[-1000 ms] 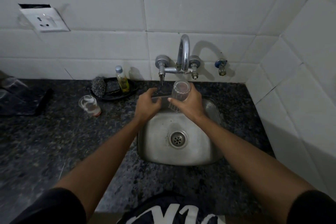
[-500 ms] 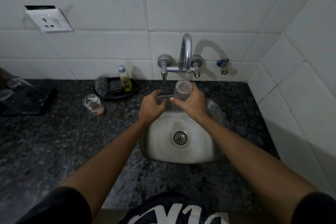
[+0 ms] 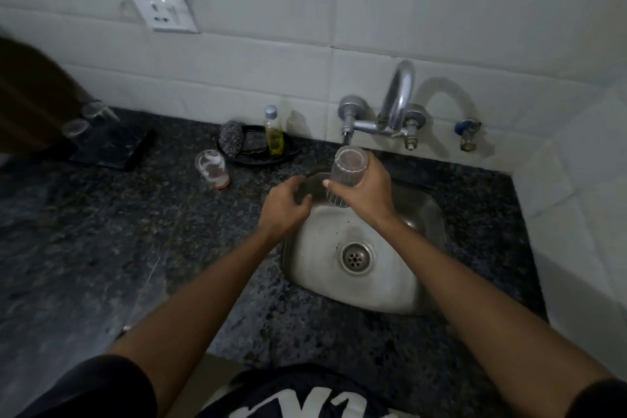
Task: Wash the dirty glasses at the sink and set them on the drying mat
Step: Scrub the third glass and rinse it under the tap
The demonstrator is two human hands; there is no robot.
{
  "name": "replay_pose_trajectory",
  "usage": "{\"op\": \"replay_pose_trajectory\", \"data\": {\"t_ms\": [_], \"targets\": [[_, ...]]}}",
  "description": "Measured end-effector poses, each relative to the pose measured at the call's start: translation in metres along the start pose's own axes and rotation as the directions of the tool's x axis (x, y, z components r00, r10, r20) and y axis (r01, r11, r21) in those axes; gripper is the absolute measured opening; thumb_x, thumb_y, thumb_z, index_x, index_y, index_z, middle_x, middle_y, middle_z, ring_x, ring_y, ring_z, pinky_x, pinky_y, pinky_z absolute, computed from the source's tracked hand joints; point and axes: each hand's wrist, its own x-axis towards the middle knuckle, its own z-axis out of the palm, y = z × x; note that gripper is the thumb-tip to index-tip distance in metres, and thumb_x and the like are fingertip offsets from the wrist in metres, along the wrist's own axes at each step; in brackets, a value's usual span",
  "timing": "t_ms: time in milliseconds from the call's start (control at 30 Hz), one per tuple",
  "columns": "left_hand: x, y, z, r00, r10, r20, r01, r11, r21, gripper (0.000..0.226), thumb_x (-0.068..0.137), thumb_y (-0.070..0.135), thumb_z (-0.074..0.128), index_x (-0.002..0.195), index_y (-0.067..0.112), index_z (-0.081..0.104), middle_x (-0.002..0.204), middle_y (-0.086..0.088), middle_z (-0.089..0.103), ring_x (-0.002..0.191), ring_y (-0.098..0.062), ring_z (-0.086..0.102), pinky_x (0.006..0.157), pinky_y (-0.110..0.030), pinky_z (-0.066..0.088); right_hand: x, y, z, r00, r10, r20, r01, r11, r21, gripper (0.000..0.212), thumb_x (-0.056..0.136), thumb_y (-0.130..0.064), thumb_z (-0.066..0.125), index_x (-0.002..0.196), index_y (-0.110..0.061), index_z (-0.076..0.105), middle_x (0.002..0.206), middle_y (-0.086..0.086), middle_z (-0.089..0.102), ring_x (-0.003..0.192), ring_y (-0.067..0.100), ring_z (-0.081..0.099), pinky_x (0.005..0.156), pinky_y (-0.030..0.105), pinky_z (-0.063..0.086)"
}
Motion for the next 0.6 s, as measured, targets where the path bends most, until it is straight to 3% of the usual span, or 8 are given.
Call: {"op": "replay_pose_trajectory", "data": {"t_ms": [133, 233, 367, 467, 533, 600], "targets": [[-0.030, -0.051, -0.041, 0.989, -0.132, -0.064, 0.135, 0.990, 0.046, 0.048, 0.093, 0.029, 0.070, 0.138, 0.015, 0.066, 0.129, -0.004, 0.074, 0.111, -0.018, 0.072, 0.090, -0.026, 0.054, 0.013, -0.038, 0.051, 0.983, -0.137, 0.122, 0.130, 0.990, 0.063, 0.068, 0.063, -0.036, 0.099, 0.120, -0.018, 0.066, 0.119, 0.003, 0.061, 0.111, 0.018, 0.063, 0.096, 0.033, 0.054], [-0.044, -0.099, -0.080, 0.960, -0.247, -0.133, 0.261, 0.960, 0.101, 0.056, 0.089, 0.039, 0.066, 0.139, 0.014, 0.065, 0.129, -0.008, 0.074, 0.115, -0.023, 0.071, 0.095, -0.034, 0.056, 0.021, -0.070, 0.107, 0.962, -0.212, 0.173, 0.193, 0.974, 0.121, 0.068, 0.066, -0.035, 0.099, 0.120, -0.017, 0.064, 0.117, 0.004, 0.057, 0.110, 0.019, 0.061, 0.095, 0.030, 0.051], [-0.042, -0.166, -0.131, 0.892, -0.395, -0.219, 0.422, 0.902, 0.093, 0.058, 0.089, 0.039, 0.067, 0.141, 0.013, 0.063, 0.119, -0.013, 0.077, 0.101, -0.026, 0.074, 0.087, -0.038, 0.059, 0.031, -0.107, 0.195, 0.938, -0.241, 0.250, 0.203, 0.964, 0.169, 0.070, 0.064, -0.044, 0.098, 0.118, -0.013, 0.065, 0.116, 0.007, 0.061, 0.109, 0.021, 0.062, 0.096, 0.039, 0.053], [-0.035, -0.221, -0.168, 0.851, -0.467, -0.240, 0.500, 0.860, 0.102, 0.052, 0.092, 0.036, 0.068, 0.140, 0.016, 0.061, 0.120, -0.010, 0.075, 0.106, -0.028, 0.072, 0.087, -0.039, 0.059, 0.040, -0.134, 0.265, 0.920, -0.230, 0.318, 0.182, 0.968, 0.173, 0.073, 0.062, -0.047, 0.098, 0.118, -0.014, 0.065, 0.117, 0.006, 0.063, 0.110, 0.020, 0.062, 0.096, 0.040, 0.054], [-0.028, -0.260, -0.191, 0.845, -0.477, -0.243, 0.515, 0.848, 0.124, 0.044, 0.089, 0.044, 0.062, 0.124, 0.017, 0.063, 0.111, -0.008, 0.072, 0.103, -0.031, 0.069, 0.082, -0.040, 0.057, 0.050, -0.149, 0.312, 0.918, -0.214, 0.333, 0.165, 0.972, 0.169, 0.075, 0.060, -0.052, 0.097, 0.119, -0.017, 0.066, 0.118, 0.005, 0.065, 0.110, 0.020, 0.064, 0.096, 0.043, 0.055], [-0.017, -0.303, -0.212, 0.855, -0.461, -0.237, 0.505, 0.844, 0.179, 0.054, 0.085, 0.054, 0.052, 0.122, 0.017, 0.061, 0.117, -0.012, 0.068, 0.112, -0.035, 0.064, 0.089, -0.044, 0.055, 0.063, -0.160, 0.357, 0.914, -0.206, 0.349, 0.162, 0.975, 0.153, 0.075, 0.060, -0.054, 0.096, 0.119, -0.018, 0.066, 0.118, 0.005, 0.067, 0.109, 0.021, 0.066, 0.095, 0.044, 0.055]]}}
